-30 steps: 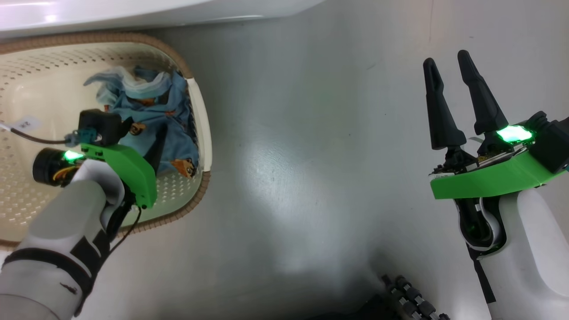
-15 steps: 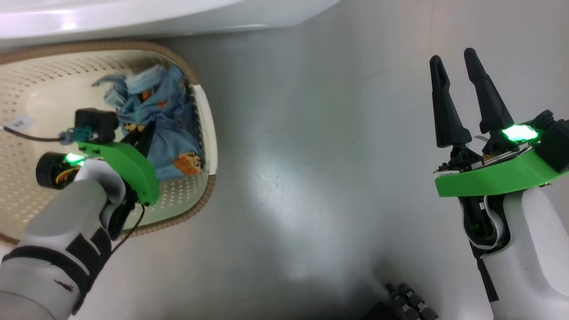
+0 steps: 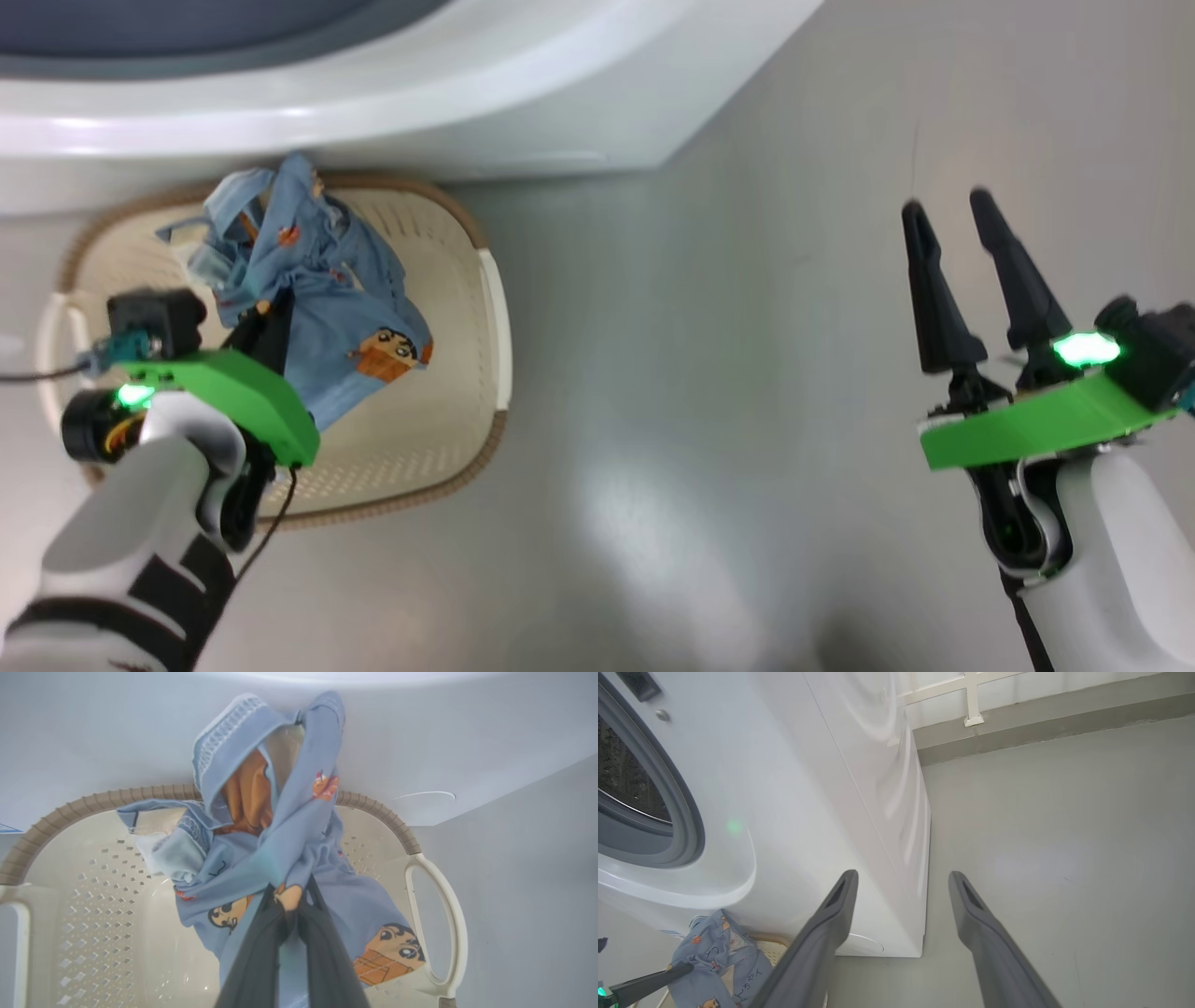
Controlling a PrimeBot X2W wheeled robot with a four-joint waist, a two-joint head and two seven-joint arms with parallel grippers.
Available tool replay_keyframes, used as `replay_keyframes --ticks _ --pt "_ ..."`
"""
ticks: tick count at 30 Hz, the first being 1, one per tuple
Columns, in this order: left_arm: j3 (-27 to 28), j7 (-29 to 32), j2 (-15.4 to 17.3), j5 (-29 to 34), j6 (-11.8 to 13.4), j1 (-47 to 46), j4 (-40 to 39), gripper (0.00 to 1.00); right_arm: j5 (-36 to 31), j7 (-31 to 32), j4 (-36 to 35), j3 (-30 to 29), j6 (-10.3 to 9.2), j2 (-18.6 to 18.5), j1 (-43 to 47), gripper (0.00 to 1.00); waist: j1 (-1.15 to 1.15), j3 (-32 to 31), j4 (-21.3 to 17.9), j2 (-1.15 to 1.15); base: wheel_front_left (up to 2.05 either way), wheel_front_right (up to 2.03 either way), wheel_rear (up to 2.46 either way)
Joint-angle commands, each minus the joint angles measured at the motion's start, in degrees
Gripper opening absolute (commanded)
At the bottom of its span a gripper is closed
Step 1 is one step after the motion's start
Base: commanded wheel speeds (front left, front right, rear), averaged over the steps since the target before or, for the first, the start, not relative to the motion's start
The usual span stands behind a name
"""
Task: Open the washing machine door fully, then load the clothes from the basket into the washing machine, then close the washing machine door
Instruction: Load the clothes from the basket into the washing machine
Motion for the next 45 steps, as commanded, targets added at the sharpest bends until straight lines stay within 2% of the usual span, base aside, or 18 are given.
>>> replay_keyframes --ticks 1,9,17,34,45 --pt "2.4 -0.5 1.5 1.0 -0.1 1.6 -1.1 0.00 0.1 -0.3 -0.9 0.8 0.09 -0.5 2.5 1.00 0.00 -5.4 2.4 0.00 0.00 0.00 0.00" --pt "15.5 -0.5 -1.1 11.3 -0.1 10.1 -6.5 0.00 0.6 -0.3 0.3 -0.5 0.09 -1.2 7.0 1.00 0.00 -13.6 4.7 0.00 0.00 0.00 0.00" --pt "24.8 -0.5 -3.1 19.8 -0.1 18.3 -13.8 0.00 0.8 -0.3 1.1 -0.8 0.09 -1.6 11.2 1.00 0.00 -20.8 5.5 0.00 0.00 0.00 0.00" --pt "37.6 -0.5 -6.4 32.2 -0.1 35.8 -32.9 0.00 1.4 -0.3 1.3 -1.5 0.09 -2.4 18.7 1.00 0.00 -30.0 5.3 0.00 0.00 0.00 0.00" --pt "42.8 -0.5 -9.0 35.8 -0.1 47.0 -43.5 0.00 1.5 -0.3 1.3 -2.3 0.09 -3.2 22.0 1.00 0.00 -32.8 4.8 0.00 0.00 0.00 0.00"
